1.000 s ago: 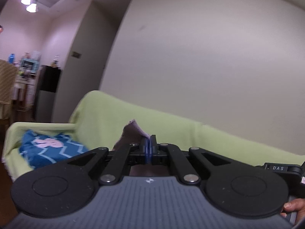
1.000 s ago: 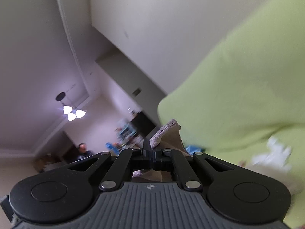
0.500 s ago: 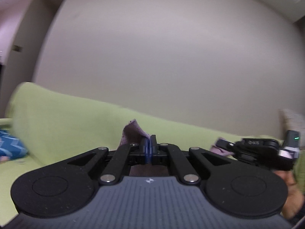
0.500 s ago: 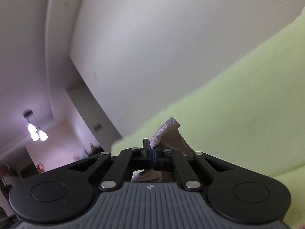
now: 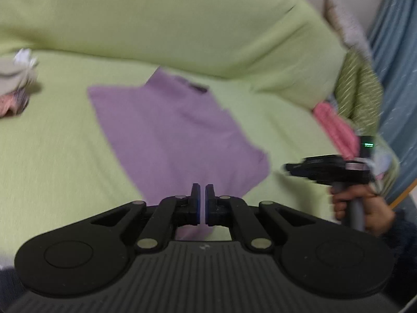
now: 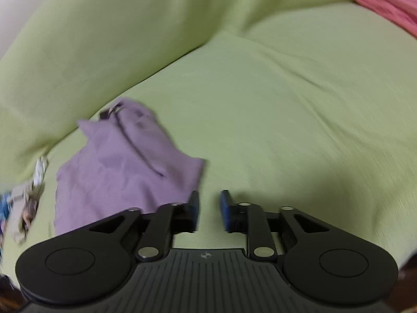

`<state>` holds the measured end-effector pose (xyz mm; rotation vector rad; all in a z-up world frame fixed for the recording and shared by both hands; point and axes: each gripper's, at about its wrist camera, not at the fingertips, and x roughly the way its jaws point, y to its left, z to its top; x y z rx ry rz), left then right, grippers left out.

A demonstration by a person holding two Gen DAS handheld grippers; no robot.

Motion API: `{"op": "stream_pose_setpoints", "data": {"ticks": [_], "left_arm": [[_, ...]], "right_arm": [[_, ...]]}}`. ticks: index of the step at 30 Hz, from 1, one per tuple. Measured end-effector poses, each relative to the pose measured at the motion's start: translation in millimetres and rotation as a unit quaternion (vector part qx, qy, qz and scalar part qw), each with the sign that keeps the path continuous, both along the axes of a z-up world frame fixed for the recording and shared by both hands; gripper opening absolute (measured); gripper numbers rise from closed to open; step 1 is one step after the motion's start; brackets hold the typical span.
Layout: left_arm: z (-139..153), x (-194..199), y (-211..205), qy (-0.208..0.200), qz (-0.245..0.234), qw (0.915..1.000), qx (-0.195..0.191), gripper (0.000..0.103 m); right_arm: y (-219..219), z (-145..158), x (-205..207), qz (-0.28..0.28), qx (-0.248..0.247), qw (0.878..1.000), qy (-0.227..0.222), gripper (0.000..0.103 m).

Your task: Fold clothes

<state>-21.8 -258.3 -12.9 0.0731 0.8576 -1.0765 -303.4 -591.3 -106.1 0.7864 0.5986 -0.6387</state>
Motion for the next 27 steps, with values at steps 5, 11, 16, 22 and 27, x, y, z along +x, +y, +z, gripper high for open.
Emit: {"op": "stream_pose_setpoints", "data": {"ticks": [5, 11, 16, 22, 27], "left_arm": [[0.6, 27.1, 13.8, -0.065, 0.044, 0.9967, 0.017, 0.002], [7.9, 30.2, 35.7, -0.089, 0.066, 0.9937, 0.017, 0.004], [2.7, 33.0, 54.7, -0.075, 0.067, 0.9948, 0.018, 0.005], [-11.7, 39.2, 60.0, -0.067, 0.061, 0.9954, 0.029, 0.008], [-25.5, 45.2, 52.1, -0.066, 0.048, 0.9955, 0.049, 0.008]], "right_arm": [[39.5, 48.6, 11.3, 0.062, -0.113, 0.992, -0.012, 0.039], [198.0, 58.1, 73.5, 0.319, -0.280, 0.904, 0.046, 0.042], [301.9, 22.7, 93.4, 0.433, -0.427, 0.782, 0.140, 0.042], [321.0, -15.8, 89.7, 0.433, -0.518, 0.708, 0.207, 0.036], [307.2, -13.3, 97.2, 0.429, -0.523, 0.712, 0.188, 0.000]]}}
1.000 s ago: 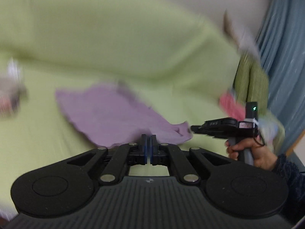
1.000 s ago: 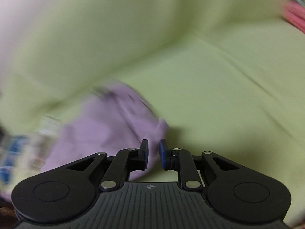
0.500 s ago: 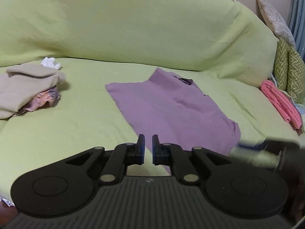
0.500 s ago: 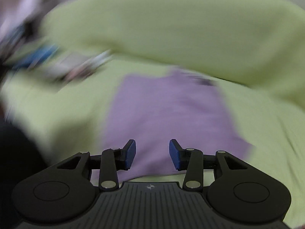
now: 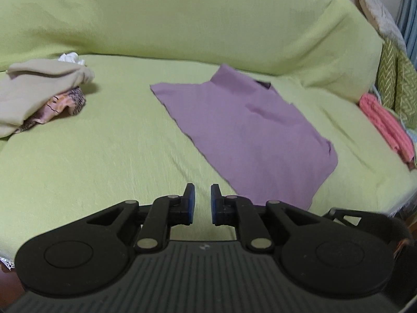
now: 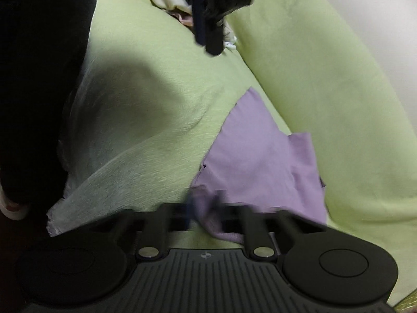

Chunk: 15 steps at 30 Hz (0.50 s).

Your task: Fold clothes

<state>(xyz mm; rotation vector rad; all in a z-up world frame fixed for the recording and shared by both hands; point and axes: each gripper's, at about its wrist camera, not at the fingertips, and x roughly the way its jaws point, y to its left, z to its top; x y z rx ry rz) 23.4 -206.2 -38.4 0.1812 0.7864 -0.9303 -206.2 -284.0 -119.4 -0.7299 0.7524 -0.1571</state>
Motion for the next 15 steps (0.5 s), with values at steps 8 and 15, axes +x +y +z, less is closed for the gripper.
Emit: {"op": "stream_pose_setpoints", "data": {"ticks": [8, 15], "left_arm": [[-4.5, -0.8, -21.0, -0.103, -0.074, 0.9900, 0.061, 0.010], [-40.1, -48.8, -58.7, -0.318, -0.200, 0.9122, 0.163, 0.017]], "right_arm": [[-80.6, 75.7, -43.6, -0.102, 0.087, 0.989, -0.060, 0.000], [-142.4, 118.9, -104.0, -0.214, 0.118, 0.965, -0.096, 0.000]]}}
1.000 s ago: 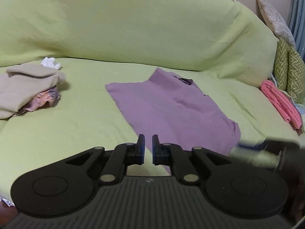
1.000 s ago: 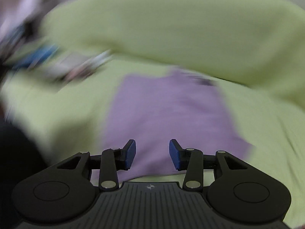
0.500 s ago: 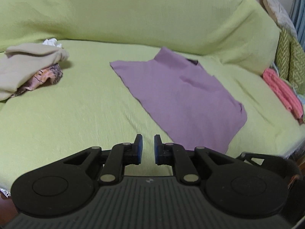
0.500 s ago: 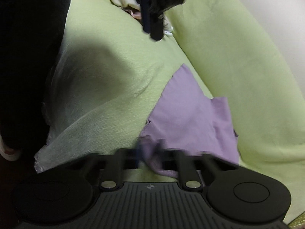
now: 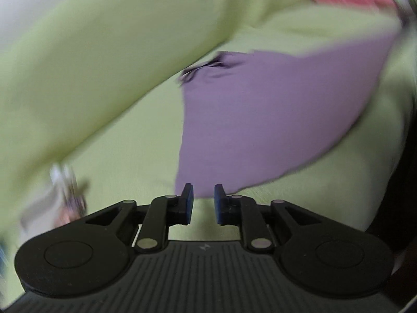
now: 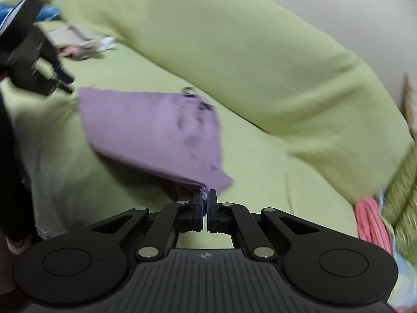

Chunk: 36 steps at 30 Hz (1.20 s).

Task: Fold clothes
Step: 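Grasp the top's hem corners with both grippers and lift it up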

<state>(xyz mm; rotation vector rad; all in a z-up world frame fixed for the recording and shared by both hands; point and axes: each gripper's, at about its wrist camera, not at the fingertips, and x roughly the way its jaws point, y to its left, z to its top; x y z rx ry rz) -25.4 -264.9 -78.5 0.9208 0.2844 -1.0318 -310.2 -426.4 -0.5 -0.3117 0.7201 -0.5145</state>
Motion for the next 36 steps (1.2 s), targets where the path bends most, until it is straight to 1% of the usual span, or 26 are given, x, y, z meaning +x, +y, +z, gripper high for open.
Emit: {"op": "stream_pose_setpoints", "data": {"ticks": [2, 3, 5, 7, 8, 10, 12, 13, 14, 19, 20, 21, 22, 24, 26, 27, 28, 30, 32, 33, 35, 36], "left_arm": [[-16.5, -22.0, -3.5, -0.059, -0.046, 0.9969, 0.026, 0.023], [-21.7, -30.9, -3.3, -0.071, -0.064, 0.9949, 0.032, 0.024], [-27.1, -43.4, -2.4, -0.081, -0.085, 0.9925, 0.033, 0.032], [-33.9, -50.6, -4.0, -0.112, -0.089, 0.9892, 0.033, 0.035], [-37.8, -51.1, -6.4, -0.128, -0.087, 0.9874, 0.034, 0.036], [-45.6, -47.5, -13.1, -0.145, -0.083, 0.9849, 0.047, 0.037], [-56.7, -46.3, -17.6, -0.184, -0.096, 0.9755, 0.073, 0.037], [-62.2, -45.7, -19.9, -0.204, -0.103, 0.9699, 0.085, 0.037], [-67.1, -46.0, -19.2, -0.225, -0.118, 0.9626, 0.095, 0.037], [-75.2, -47.2, -15.8, -0.275, -0.184, 0.9354, 0.123, 0.037], [-75.2, -48.6, -15.8, -0.280, -0.194, 0.9320, 0.124, 0.037], [-73.7, -50.8, -15.7, -0.278, -0.204, 0.9306, 0.123, 0.037], [-69.7, -53.9, -15.8, -0.266, -0.212, 0.9329, 0.118, 0.038], [-54.3, -62.5, -17.6, -0.210, -0.224, 0.9464, 0.101, 0.041], [-38.0, -72.5, -23.8, -0.147, -0.222, 0.9616, 0.067, 0.049], [-34.1, -77.2, -28.7, -0.129, -0.216, 0.9664, 0.053, 0.050], [-33.6, -81.2, -34.6, -0.120, -0.210, 0.9695, 0.042, 0.050], [-41.0, -85.7, -50.7, -0.125, -0.191, 0.9729, 0.033, 0.050], [-51.5, -88.3, -64.3, -0.139, -0.167, 0.9754, 0.038, 0.038], [-52.3, -84.4, -63.7, -0.142, -0.159, 0.9760, 0.041, 0.037], [-54.0, -76.6, -62.5, -0.149, -0.144, 0.9771, 0.046, 0.027], [-53.1, -71.0, -59.9, -0.151, -0.138, 0.9775, 0.050, 0.026]], "right_arm": [[-11.1, 6.4, -1.3, -0.011, -0.007, 1.000, -0.007, 0.000], [-15.2, 11.1, -2.4, -0.013, -0.007, 1.000, -0.014, 0.000], [-20.7, 19.9, -4.6, -0.013, -0.002, 0.999, -0.031, 0.000], [-30.7, 23.5, -2.5, -0.010, -0.002, 0.999, -0.044, 0.000], [-35.1, 28.0, -7.7, -0.008, -0.002, 0.999, -0.048, 0.000], [-41.1, 29.8, 2.8, -0.007, -0.004, 0.998, -0.055, 0.000], [-48.4, 34.5, 0.5, -0.011, -0.003, 0.998, -0.063, 0.000], [-54.9, 36.8, 2.8, -0.015, -0.002, 0.998, -0.067, 0.000], [-60.2, 38.0, 7.1, -0.018, 0.001, 0.997, -0.072, 0.000], [-70.8, 47.1, 8.9, -0.022, 0.014, 0.995, -0.093, 0.000], [-71.8, 48.9, 10.1, -0.020, 0.013, 0.995, -0.095, 0.000], [-72.9, 51.3, 11.9, -0.017, 0.012, 0.995, -0.097, 0.000], [-74.3, 54.1, 14.1, -0.013, 0.010, 0.995, -0.099, 0.000], [-77.1, 59.7, 18.0, -0.006, 0.007, 0.995, -0.103, 0.000], [-80.7, 64.8, 20.0, -0.002, 0.006, 0.994, -0.108, 0.000], [-83.1, 67.2, 20.2, -0.001, 0.005, 0.994, -0.110, 0.000], [-85.0, 68.8, 20.5, -0.002, 0.004, 0.994, -0.112, 0.000], [-88.5, 71.8, 19.1, -0.004, 0.004, 0.993, -0.114, 0.000], [-90.8, 73.3, 15.7, -0.007, 0.001, 0.994, -0.112, 0.000], [-91.6, 73.5, 13.7, -0.009, 0.000, 0.994, -0.111, 0.000], [-93.7, 73.3, 9.4, -0.013, 0.000, 0.994, -0.109, 0.000], [-94.7, 72.2, 8.0, -0.015, 0.003, 0.994, -0.109, 0.000]]}}
